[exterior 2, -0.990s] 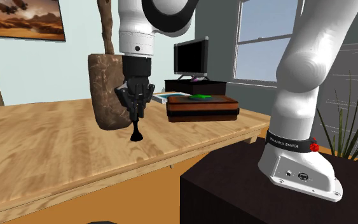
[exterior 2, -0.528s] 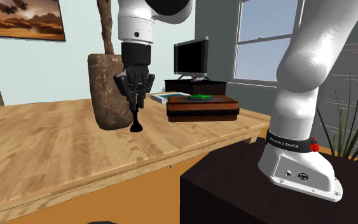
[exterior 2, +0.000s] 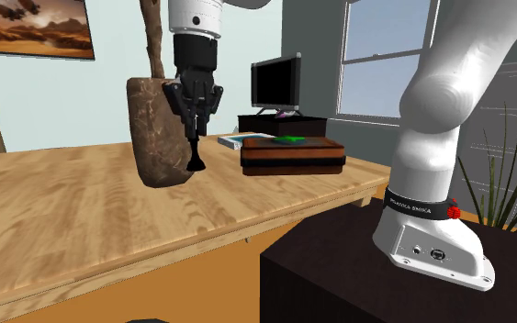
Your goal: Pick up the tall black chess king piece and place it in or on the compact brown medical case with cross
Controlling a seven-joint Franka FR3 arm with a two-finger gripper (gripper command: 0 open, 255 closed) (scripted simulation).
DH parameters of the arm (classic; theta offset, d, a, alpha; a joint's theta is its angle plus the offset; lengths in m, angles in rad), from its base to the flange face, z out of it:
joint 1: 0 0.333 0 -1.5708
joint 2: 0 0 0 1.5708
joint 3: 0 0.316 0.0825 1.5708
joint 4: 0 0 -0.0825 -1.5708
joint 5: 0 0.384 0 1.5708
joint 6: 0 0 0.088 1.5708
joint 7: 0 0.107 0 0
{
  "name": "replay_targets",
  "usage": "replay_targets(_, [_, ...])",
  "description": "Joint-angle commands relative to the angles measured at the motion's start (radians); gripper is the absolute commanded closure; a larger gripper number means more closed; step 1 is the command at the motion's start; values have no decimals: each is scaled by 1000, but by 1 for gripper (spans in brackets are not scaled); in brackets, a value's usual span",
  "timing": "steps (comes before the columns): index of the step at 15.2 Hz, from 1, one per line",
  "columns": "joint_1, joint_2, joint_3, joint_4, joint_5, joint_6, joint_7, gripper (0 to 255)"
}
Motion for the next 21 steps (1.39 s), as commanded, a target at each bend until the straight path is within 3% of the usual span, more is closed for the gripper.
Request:
replay_targets(1, [2,-11,-6,19,3,-30,-3,255])
replay_targets(17, [0,-59,-52,196,1,-252,-17,255])
replay_targets(21, [1,-139,-125,131,20,-272,-102,255])
